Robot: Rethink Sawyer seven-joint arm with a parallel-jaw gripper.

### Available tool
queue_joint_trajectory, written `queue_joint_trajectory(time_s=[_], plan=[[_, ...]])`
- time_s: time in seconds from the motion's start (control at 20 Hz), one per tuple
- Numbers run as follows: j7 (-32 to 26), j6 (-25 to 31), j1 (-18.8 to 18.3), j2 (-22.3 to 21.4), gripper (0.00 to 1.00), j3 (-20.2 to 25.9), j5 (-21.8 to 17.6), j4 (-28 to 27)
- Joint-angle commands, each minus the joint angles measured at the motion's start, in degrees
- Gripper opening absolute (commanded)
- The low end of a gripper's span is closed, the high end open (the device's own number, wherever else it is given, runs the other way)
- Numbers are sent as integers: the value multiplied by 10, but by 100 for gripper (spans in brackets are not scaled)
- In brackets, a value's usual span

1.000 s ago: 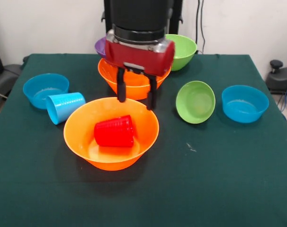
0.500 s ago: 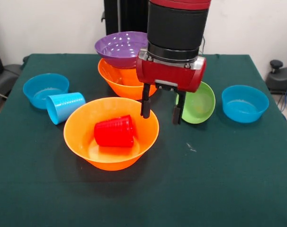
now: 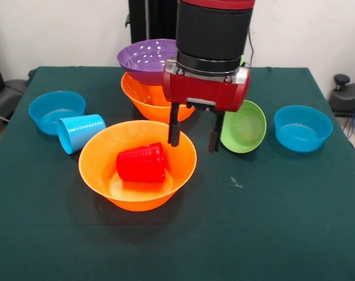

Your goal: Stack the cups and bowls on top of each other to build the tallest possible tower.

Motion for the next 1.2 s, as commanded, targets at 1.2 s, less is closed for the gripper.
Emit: queue_joint_trajectory(time_s=[1.2], plan=[[-164,42,-3,10,100,18,-58,-27]])
